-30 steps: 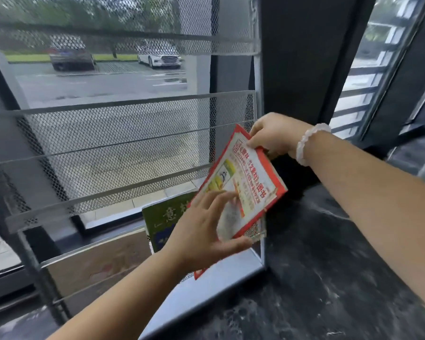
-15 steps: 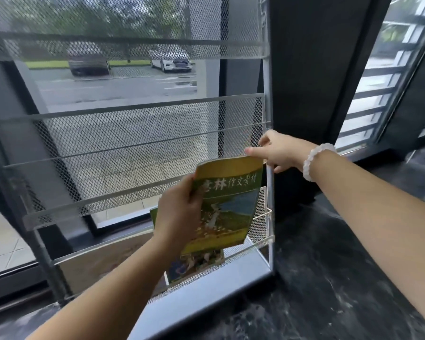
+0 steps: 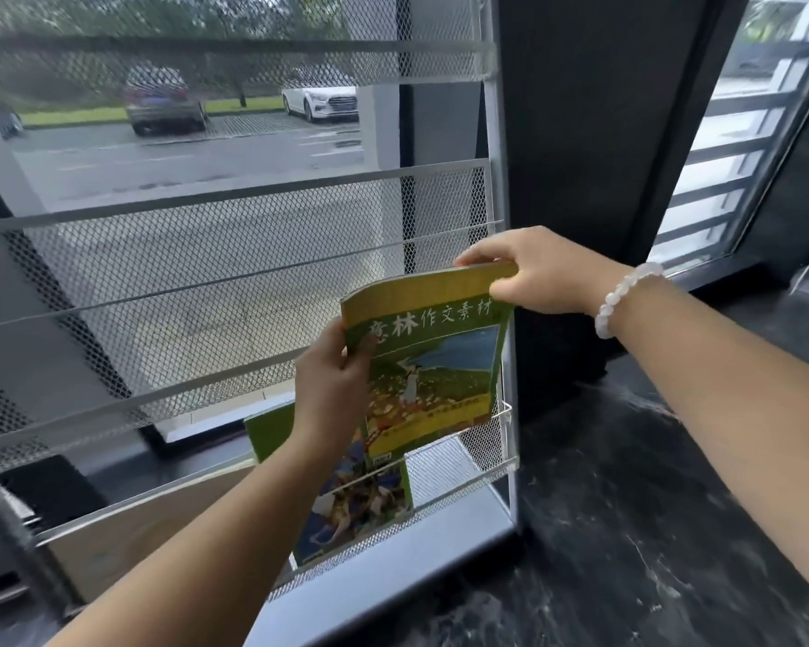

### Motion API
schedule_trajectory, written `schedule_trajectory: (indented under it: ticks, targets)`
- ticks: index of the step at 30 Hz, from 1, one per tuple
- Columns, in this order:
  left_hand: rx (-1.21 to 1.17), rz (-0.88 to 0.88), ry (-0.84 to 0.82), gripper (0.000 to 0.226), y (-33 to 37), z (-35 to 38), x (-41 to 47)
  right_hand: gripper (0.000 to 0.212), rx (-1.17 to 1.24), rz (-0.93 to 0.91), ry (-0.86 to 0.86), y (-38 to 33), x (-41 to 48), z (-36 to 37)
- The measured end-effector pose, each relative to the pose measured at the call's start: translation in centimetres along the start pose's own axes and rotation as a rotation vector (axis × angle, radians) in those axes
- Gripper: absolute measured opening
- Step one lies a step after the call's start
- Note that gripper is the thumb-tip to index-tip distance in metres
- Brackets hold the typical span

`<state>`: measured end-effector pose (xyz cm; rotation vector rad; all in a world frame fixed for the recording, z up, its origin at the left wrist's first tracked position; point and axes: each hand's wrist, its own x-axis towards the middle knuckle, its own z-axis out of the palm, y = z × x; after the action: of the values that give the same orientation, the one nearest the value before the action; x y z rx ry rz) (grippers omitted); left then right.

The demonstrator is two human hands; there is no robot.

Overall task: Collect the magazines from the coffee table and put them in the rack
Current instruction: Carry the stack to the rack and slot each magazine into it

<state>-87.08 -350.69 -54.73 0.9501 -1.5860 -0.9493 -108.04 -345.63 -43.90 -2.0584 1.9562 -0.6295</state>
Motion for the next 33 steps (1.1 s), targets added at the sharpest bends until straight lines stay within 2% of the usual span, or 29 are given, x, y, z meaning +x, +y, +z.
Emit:
schedule_trajectory:
  ticks: [2, 7, 12, 18, 25, 29, 33]
  targets:
    - [-0.005, -0.011, 0.027, 0.020, -0.4, 0.9, 0.6, 0.047, -0.110, -0.029, 0.009, 1.3, 0.6, 0.6]
    - [0.030, -0.027, 0.007, 0.016, -1.7, 2.9, 1.4, 0.033, -0.291, -0.065, 0.216, 4.5, 1.9, 2.4]
    - [0.039, -0.053, -0.050, 0.023, -3.5, 4.5, 1.5, 0.032, -0.326, -0.019, 0.173, 7.6, 2.4, 3.8]
    - [0.069, -0.123, -0.077, 0.017, -4.6, 5.7, 1.6, 0.033, -0.352, -0.016, 0.151, 9.2, 3.1, 4.4]
    - [0.371, 0.042, -0.045, 0.022, -4.7, 5.6, 1.6, 0.029, -0.380, 0.021, 0.087, 11.2, 3.1, 7.2]
    - [0.654, 0.180, -0.088, 0.020, -5.2, 5.7, 1.7, 0.030, -0.362, 0.047, 0.046, 12.4, 3.1, 9.1]
    - [0.777, 0.242, -0.137, 0.022, -6.2, 5.8, 1.2, 0.031, -0.365, 0.061, -0.001, 13.7, 3.2, 11.1]
